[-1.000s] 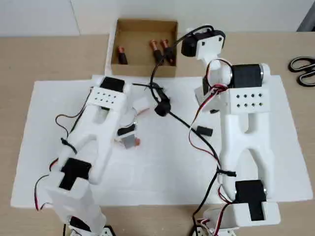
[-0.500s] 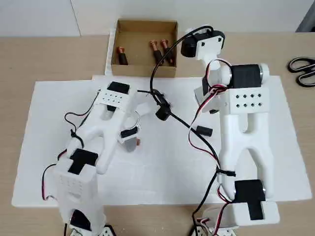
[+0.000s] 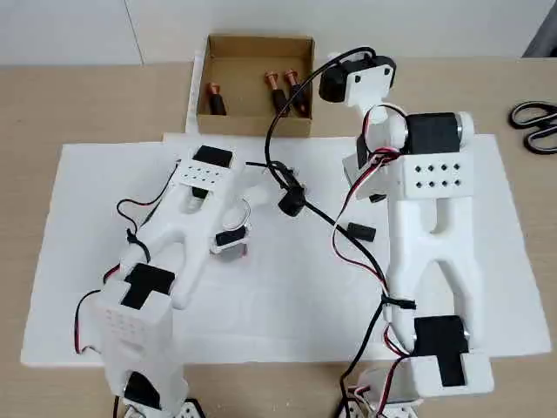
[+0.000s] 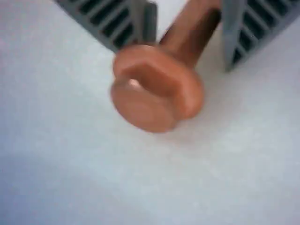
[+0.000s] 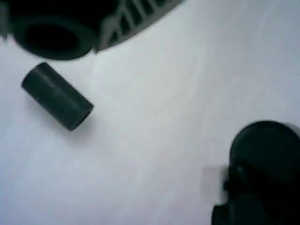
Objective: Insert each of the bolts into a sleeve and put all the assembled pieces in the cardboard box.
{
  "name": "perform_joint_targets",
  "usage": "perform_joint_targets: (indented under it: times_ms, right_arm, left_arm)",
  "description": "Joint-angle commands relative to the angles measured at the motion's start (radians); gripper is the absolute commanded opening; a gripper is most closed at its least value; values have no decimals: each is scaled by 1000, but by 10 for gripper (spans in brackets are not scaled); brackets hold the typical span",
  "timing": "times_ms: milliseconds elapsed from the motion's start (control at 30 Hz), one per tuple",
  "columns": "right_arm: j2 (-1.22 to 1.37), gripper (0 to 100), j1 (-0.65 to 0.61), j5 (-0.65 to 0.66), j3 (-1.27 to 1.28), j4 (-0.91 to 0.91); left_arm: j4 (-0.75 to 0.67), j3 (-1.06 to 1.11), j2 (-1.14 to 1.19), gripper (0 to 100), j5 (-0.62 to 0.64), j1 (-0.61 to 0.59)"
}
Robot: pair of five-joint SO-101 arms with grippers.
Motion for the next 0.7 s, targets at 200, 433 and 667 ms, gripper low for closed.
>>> perform_joint_targets:
  times_ms: [200, 433, 667]
  right_arm:
    - [-5, 4, 4, -15, -5, 10]
    - [-8, 4, 5, -15, -5, 10]
    - [-10, 4, 5, -15, -5, 10]
  left_arm:
    - [-5, -36, -8, 57, 35, 46]
    - [98, -185, -8, 5, 75, 69]
    - [190, -335, -8, 6, 121, 68]
